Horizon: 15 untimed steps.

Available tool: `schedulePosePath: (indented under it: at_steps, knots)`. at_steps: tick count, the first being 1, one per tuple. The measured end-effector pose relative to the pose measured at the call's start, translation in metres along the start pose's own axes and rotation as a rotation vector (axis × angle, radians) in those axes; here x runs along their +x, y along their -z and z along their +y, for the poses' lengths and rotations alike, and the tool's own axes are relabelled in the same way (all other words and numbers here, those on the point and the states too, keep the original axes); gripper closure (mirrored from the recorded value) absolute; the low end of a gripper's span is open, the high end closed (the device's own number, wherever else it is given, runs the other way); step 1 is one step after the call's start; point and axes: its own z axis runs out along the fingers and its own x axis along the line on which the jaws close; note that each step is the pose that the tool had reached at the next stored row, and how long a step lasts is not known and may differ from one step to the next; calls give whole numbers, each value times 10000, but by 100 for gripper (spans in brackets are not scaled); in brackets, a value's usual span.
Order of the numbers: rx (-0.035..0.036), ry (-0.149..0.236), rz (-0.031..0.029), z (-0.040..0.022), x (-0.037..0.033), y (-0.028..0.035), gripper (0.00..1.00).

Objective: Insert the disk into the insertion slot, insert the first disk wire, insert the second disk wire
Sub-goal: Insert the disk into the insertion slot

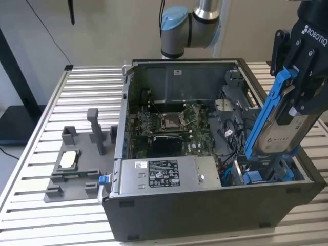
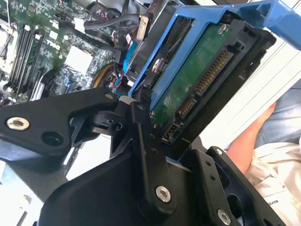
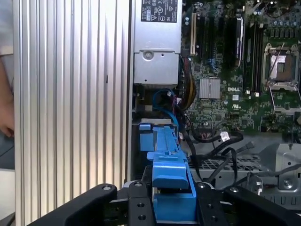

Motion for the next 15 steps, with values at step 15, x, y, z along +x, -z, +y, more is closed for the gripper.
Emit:
schedulePosePath:
  at_steps: [15]
  knots:
    - [6, 68, 2, -5, 7, -273, 67]
